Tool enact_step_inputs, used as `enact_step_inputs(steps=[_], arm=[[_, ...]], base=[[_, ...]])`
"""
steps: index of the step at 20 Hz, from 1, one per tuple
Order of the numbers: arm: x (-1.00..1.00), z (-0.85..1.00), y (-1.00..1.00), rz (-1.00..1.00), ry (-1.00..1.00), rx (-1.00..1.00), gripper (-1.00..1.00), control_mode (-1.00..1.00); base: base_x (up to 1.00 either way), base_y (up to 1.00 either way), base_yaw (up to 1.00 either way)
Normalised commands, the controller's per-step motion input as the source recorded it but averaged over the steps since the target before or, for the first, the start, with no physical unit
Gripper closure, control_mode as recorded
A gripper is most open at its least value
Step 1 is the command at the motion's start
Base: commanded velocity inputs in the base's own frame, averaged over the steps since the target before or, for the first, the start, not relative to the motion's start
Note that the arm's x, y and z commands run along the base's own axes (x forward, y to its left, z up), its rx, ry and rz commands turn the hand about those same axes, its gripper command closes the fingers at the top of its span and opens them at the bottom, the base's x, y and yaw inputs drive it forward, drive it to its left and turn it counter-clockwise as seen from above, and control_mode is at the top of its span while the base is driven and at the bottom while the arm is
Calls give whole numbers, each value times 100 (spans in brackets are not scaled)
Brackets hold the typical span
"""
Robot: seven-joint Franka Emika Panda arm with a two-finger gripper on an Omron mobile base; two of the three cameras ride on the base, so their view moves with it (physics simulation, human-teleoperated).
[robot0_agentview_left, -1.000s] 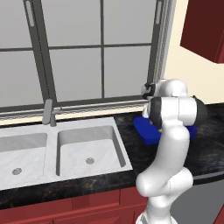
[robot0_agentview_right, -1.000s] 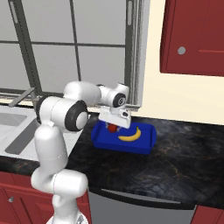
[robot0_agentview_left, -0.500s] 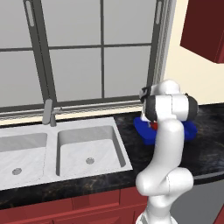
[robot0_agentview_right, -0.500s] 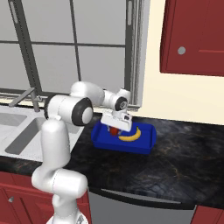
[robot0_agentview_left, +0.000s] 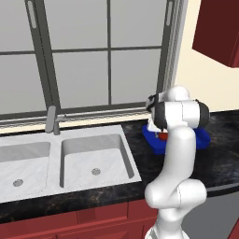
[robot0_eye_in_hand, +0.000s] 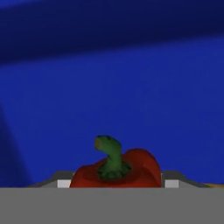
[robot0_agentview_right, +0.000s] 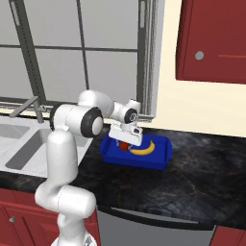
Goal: Pick up all produce items and place them in the sink. Turn on the sink faucet to wash them. Then turn the sink off and put them in the tray.
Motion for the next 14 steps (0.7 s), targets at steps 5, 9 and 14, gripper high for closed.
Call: enact_step_inputs(steps=[5, 9, 14], arm=[[-1, -1, 2, 0, -2, 0, -100, -100], [-8, 44, 0, 0, -4, 0, -100, -100], [-15, 39, 0, 0, -2, -1, -100, -100]], base=[[0, 0, 0], [0, 0, 0], [0, 0, 0]])
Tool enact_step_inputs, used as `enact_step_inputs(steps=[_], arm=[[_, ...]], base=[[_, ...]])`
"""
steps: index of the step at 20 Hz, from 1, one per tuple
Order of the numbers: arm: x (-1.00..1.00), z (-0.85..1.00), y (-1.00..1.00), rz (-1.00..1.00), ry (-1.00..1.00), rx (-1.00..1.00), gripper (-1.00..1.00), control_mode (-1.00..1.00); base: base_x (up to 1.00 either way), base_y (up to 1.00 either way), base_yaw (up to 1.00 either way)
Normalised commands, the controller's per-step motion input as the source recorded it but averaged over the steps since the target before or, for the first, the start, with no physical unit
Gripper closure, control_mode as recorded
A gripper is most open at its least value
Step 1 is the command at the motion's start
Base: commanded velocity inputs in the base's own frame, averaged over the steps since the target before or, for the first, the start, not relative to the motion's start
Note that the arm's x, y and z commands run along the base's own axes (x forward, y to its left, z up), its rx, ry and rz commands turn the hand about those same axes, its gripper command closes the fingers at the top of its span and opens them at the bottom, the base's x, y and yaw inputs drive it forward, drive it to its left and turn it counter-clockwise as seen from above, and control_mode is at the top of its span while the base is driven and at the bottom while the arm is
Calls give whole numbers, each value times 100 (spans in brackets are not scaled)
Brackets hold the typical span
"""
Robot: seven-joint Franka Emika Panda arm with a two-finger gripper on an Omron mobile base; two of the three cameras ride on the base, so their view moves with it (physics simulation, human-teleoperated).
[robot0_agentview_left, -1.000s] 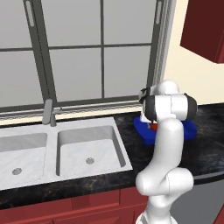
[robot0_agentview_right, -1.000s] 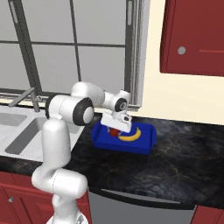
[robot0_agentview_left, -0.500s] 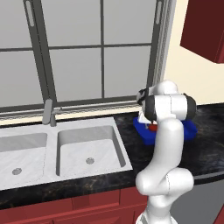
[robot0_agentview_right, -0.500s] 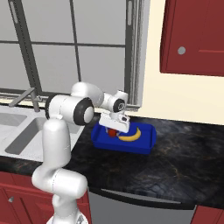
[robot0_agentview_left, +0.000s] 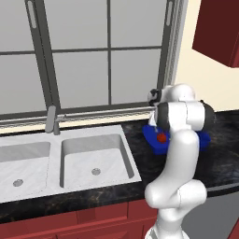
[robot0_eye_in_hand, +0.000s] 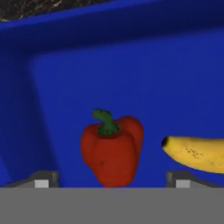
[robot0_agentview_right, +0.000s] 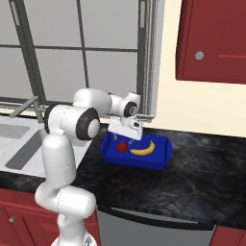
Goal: Pick up all produce items and place them in the sink. Turn on the sink faucet to wash them. Then turn the sink off and put them in the tray.
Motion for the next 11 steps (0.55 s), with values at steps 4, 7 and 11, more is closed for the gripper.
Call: enact_step_inputs(steps=[4, 7, 11], arm=[[-29, 64, 0, 0, -4, -3, -100, -100], [-43, 68, 0, 0, -4, -6, -100, -100], [-48, 48, 10, 0, -3, -9, -100, -100]], base=[[0, 0, 0], [0, 0, 0], [0, 0, 0]])
